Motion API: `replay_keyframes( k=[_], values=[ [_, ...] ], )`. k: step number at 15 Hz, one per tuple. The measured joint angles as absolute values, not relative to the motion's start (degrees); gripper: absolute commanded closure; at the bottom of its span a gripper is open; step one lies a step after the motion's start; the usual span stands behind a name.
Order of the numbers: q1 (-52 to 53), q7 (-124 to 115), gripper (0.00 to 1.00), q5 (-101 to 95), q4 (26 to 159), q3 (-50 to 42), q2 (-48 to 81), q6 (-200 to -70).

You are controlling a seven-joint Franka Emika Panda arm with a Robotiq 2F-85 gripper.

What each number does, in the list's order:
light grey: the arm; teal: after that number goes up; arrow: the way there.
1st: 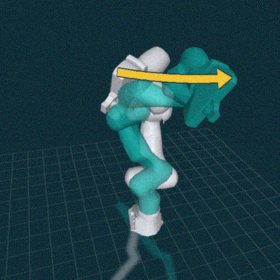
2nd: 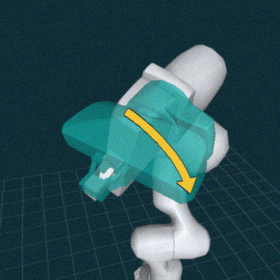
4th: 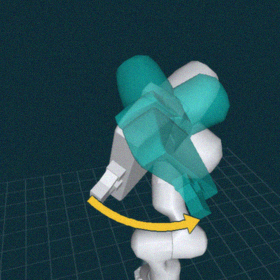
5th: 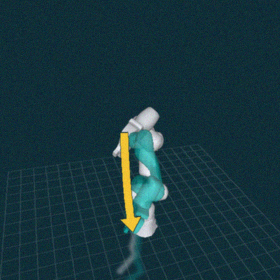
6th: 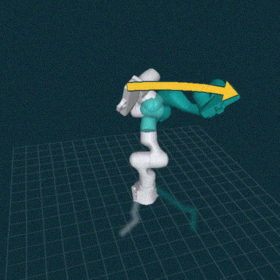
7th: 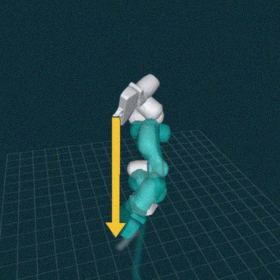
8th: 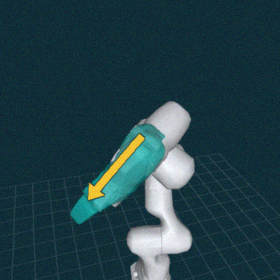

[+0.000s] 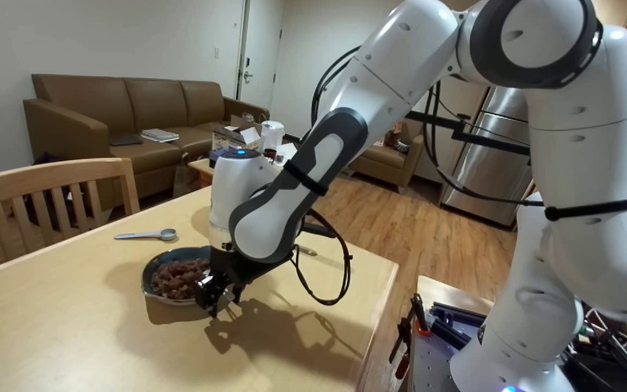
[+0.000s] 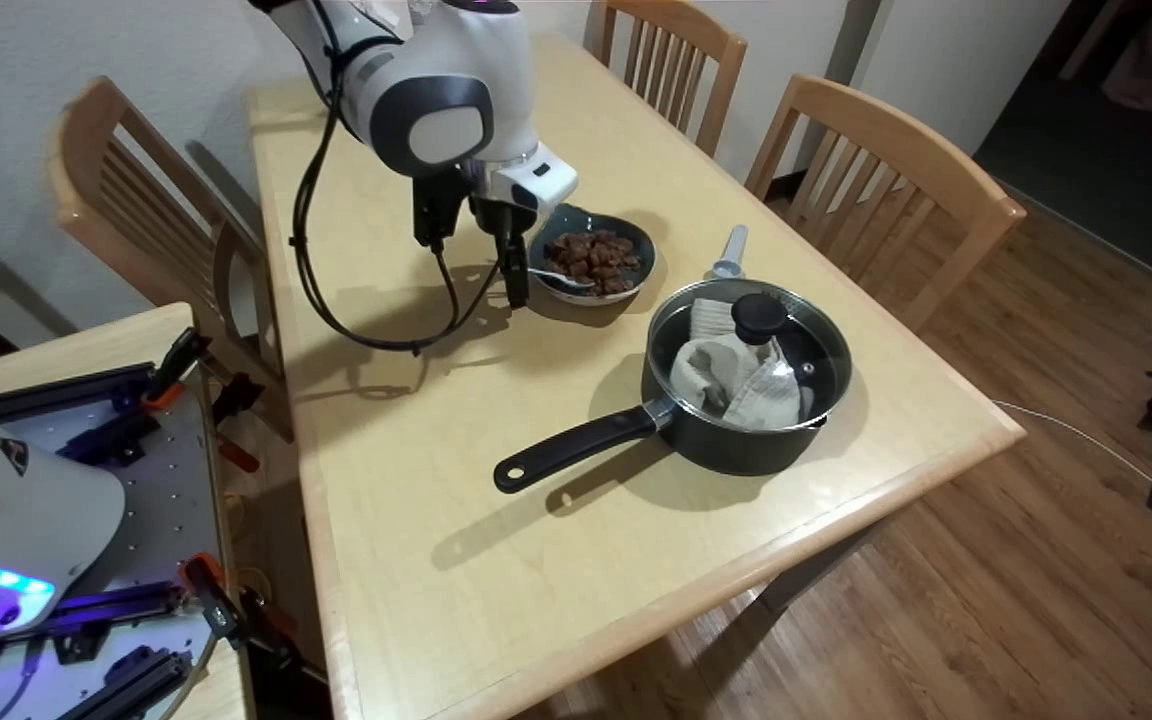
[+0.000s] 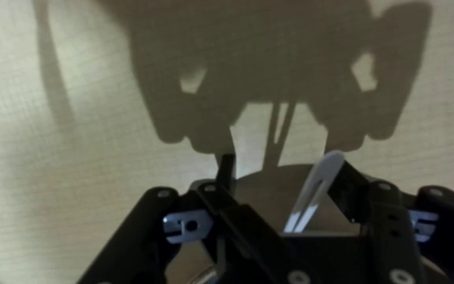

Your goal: Pick up the white spoon from the bowl and put it on the table.

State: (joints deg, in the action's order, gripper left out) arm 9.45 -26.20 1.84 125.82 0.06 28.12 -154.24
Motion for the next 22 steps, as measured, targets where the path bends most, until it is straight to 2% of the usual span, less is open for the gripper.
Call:
replay_keyframes(
  k=[3,5,8,10,13,22],
  values=[
    [10.2,-26.2,0.92,1.8,125.7,0.1,27.8,-154.5],
    [10.5,-26.2,0.99,1.8,125.7,0.0,27.6,-154.6],
    [11.2,-26.2,1.00,1.8,125.7,0.1,27.5,-154.6],
    [12.1,-26.2,0.97,1.8,125.6,0.2,27.2,-154.6],
    [13.0,-26.2,0.97,1.8,125.6,0.5,25.7,-154.4],
    [13.7,-26.1,0.98,1.8,126.4,1.3,15.9,-152.8]
  ],
)
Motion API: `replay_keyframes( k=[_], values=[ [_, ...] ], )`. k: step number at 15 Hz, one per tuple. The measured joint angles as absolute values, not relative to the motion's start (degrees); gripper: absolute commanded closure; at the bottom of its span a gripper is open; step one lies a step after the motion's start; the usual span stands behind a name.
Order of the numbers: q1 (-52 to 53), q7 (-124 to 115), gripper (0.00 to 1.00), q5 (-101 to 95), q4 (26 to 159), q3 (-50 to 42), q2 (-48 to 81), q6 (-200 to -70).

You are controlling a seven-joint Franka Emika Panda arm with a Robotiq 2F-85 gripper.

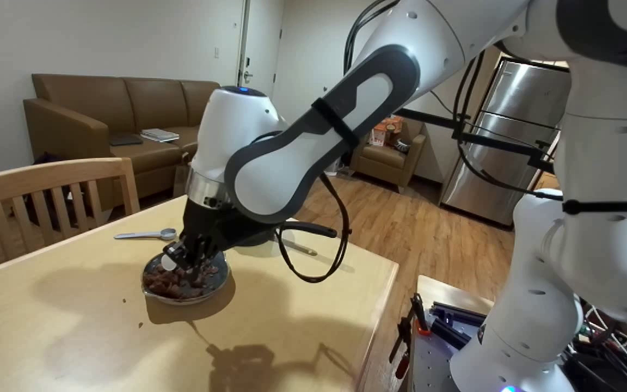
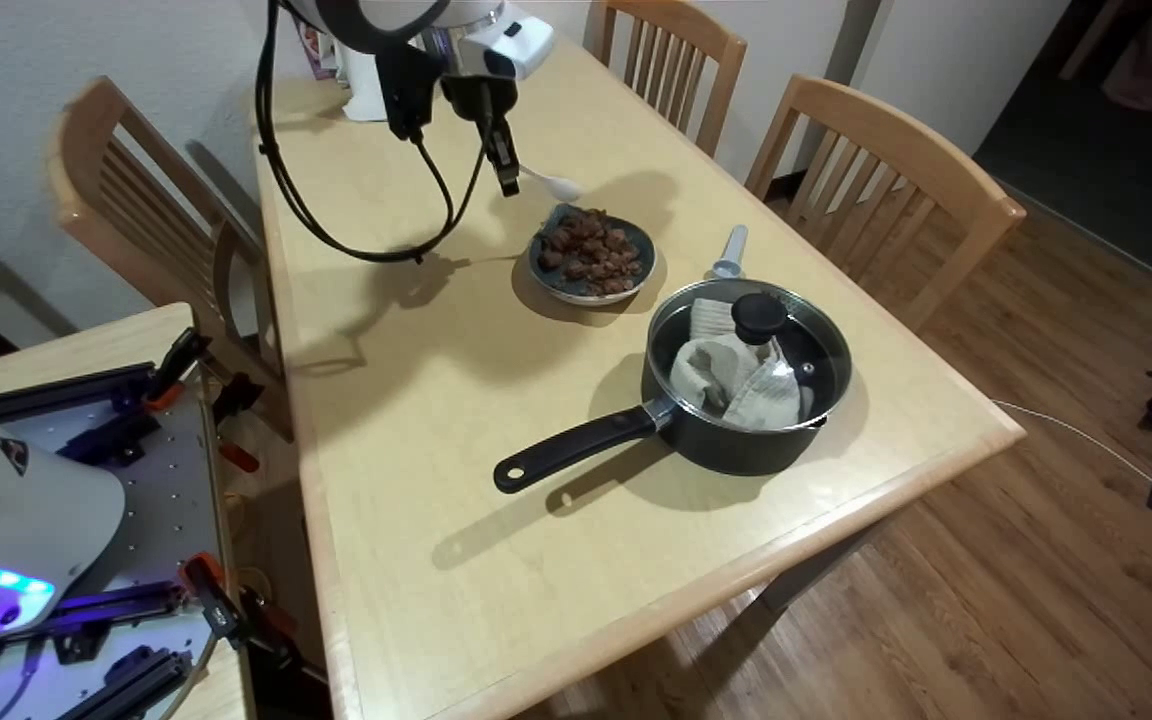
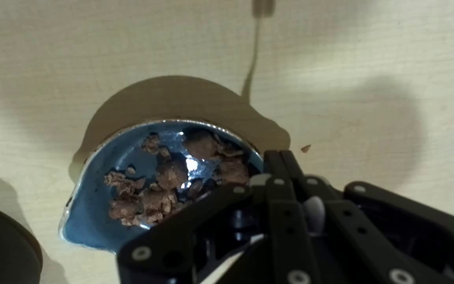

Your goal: Pick up the white spoon from the bowl and put it on the table.

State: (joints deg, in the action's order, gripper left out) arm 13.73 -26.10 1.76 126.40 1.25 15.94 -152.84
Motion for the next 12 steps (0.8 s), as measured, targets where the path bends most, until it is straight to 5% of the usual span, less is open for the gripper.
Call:
replay_keyframes(
  k=[12],
  values=[
    [9.6,-27.1,0.98,5.7,140.6,1.1,5.6,-152.8]
  ],
)
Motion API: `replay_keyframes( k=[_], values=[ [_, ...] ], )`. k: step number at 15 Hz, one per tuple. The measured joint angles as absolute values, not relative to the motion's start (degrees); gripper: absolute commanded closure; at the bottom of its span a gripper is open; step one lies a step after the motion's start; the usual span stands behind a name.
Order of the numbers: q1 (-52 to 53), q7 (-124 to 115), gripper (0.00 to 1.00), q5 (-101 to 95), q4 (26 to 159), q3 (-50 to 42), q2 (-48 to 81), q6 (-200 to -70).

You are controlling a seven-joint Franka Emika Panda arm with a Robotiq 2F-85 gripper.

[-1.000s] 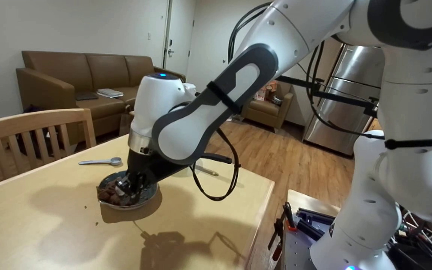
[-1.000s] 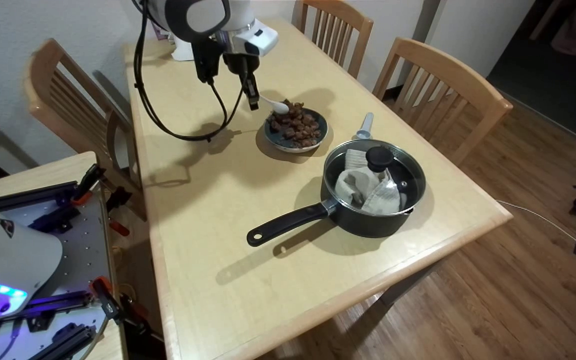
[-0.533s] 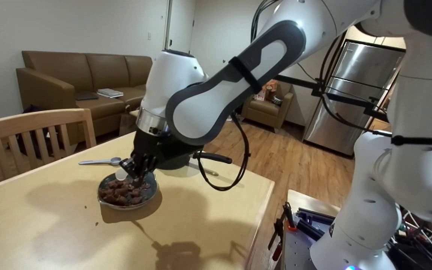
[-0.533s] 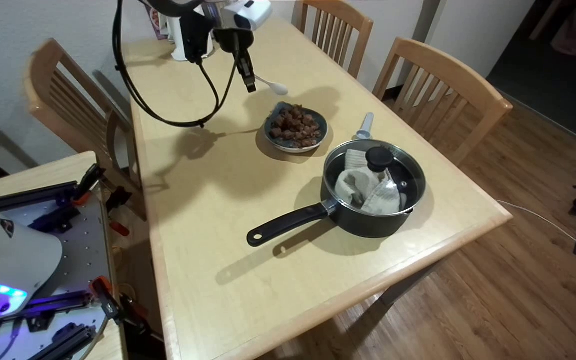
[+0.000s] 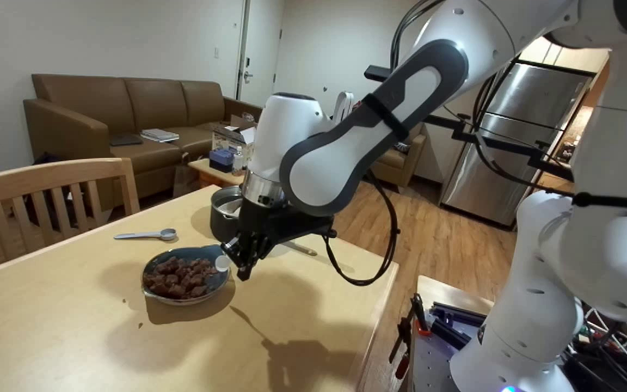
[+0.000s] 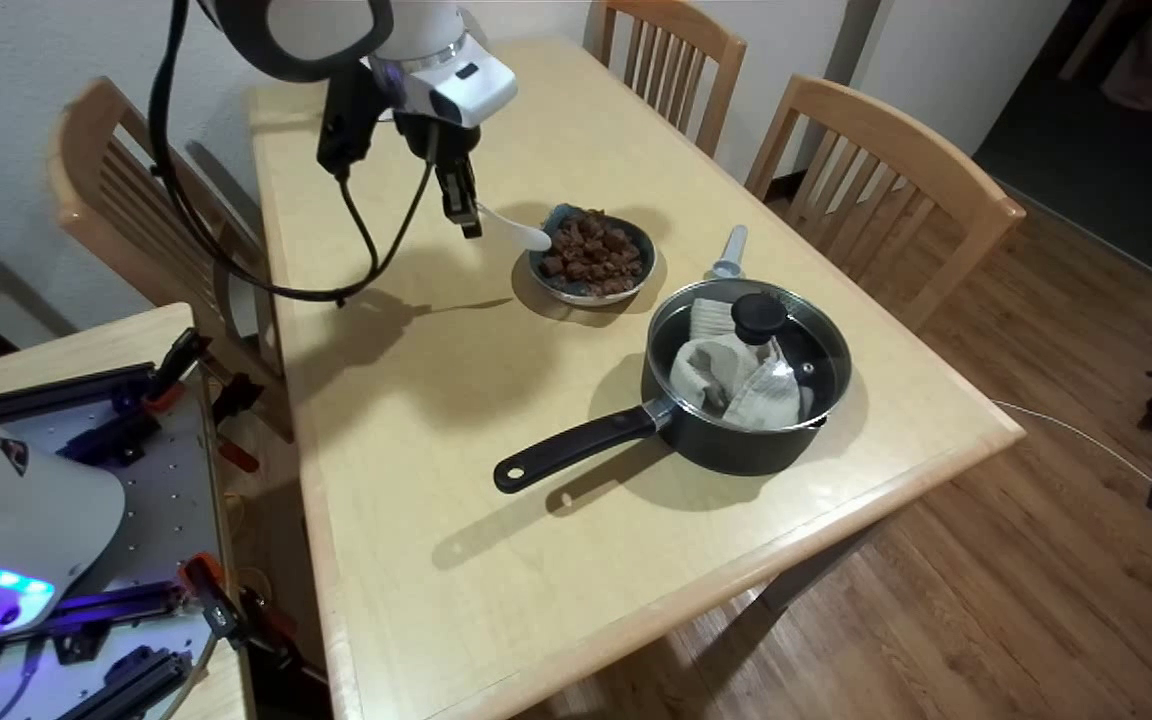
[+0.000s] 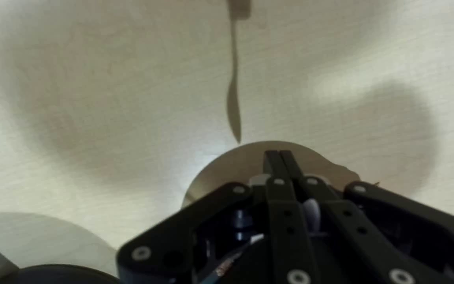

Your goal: Pick up the white spoon from the bowl and put it on the table.

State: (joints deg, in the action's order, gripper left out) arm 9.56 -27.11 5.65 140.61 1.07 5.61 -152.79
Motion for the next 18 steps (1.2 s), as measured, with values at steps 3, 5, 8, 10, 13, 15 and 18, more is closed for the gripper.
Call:
replay_keyframes(
  k=[3,5,8,10,13,15,18],
  values=[
    [8.4,-28.2,0.98,5.7,143.3,0.6,5.1,-152.8],
    [7.6,-29.5,0.98,5.7,145.1,0.2,4.8,-152.8],
    [6.5,-31.9,0.98,5.7,147.6,-0.6,4.2,-152.8],
    [5.8,-33.1,0.97,6.4,148.7,-0.9,3.7,-152.8],
    [5.2,-34.2,0.97,8.1,149.6,-1.0,2.7,-152.8],
    [5.1,-34.3,0.97,10.8,150.0,-1.0,2.2,-153.0],
    [5.1,-34.0,0.72,17.0,151.2,-0.4,1.2,-153.5]
  ],
)
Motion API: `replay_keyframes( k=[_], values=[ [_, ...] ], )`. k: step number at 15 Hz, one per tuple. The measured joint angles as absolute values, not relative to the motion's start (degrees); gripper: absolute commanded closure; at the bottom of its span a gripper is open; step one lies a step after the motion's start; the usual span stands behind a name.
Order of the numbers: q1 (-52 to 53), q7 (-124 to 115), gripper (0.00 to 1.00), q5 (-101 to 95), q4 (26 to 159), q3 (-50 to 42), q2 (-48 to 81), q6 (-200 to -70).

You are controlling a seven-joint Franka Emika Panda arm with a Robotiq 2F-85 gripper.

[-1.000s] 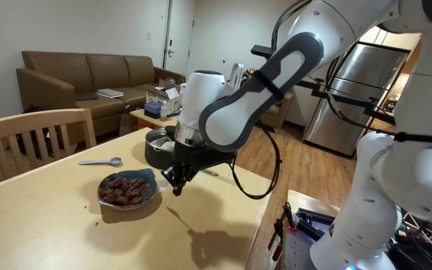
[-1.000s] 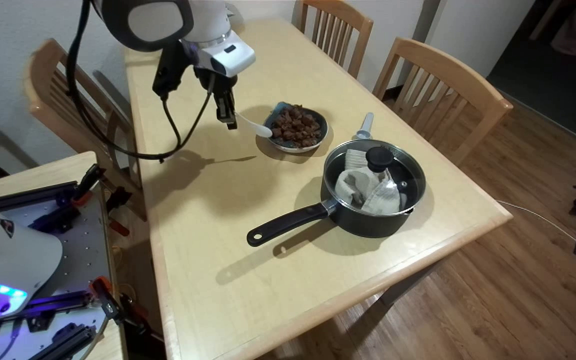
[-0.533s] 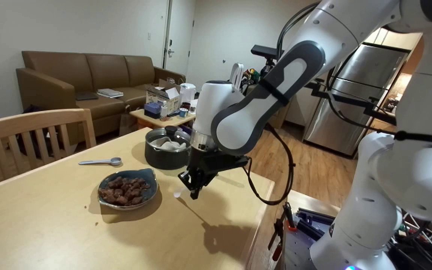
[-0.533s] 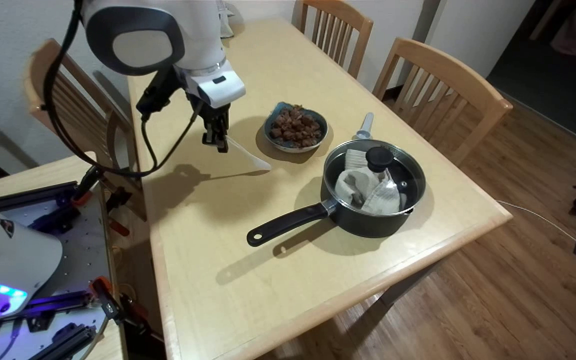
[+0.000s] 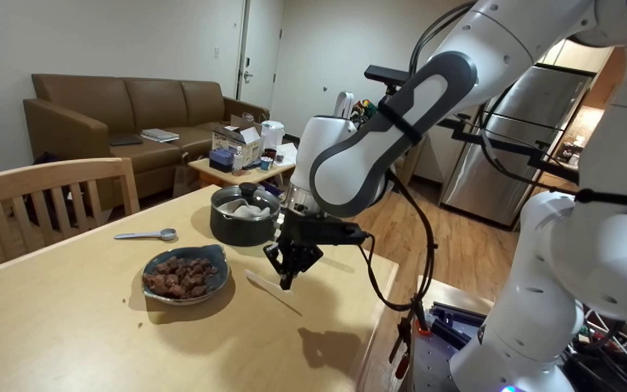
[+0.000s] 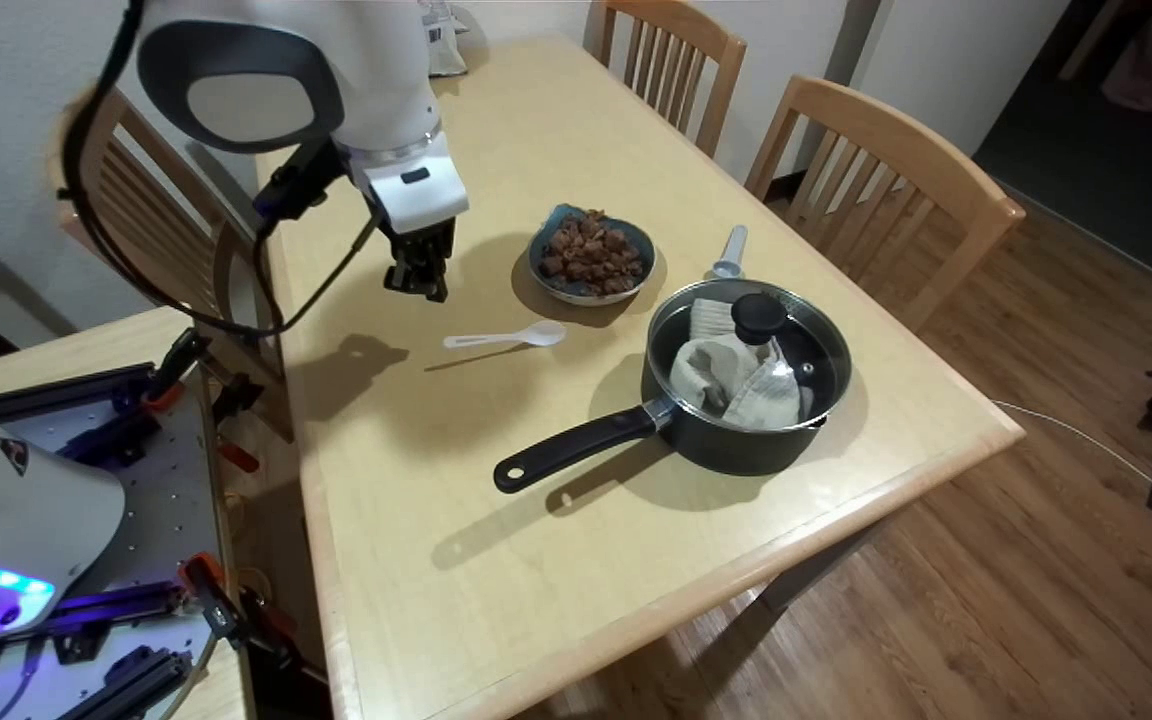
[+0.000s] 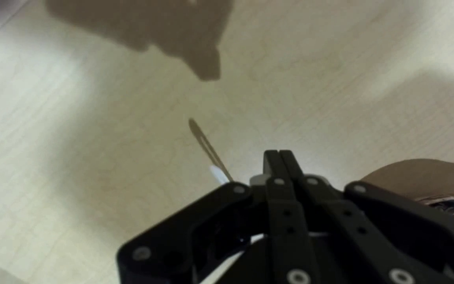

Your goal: Pick up the white spoon from the bowl and put it on the table.

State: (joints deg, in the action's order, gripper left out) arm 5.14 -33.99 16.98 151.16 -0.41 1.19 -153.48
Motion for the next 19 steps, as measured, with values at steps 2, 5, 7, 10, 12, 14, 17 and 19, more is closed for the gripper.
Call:
replay_keyframes(
  k=[2,5,7,10,12,14,17,19],
  values=[
    [5.2,-32.3,0.65,22.3,151.7,0.5,1.0,-153.5],
    [5.3,-30.3,0.48,26.9,151.8,1.6,1.0,-153.5],
    [5.4,-29.9,0.34,26.9,151.7,2.1,0.6,-153.5],
    [5.6,-28.0,0.16,25.5,150.4,3.0,-0.7,-149.9],
    [5.6,-26.2,0.03,22.7,148.2,3.2,-2.1,-142.9],
    [5.6,-23.5,0.00,20.8,145.4,3.3,-3.7,-135.3],
    [5.6,-17.9,0.00,18.8,141.6,3.3,-5.2,-126.5],
    [5.6,-14.0,0.00,18.1,140.2,3.3,-5.3,-124.4]
  ],
)
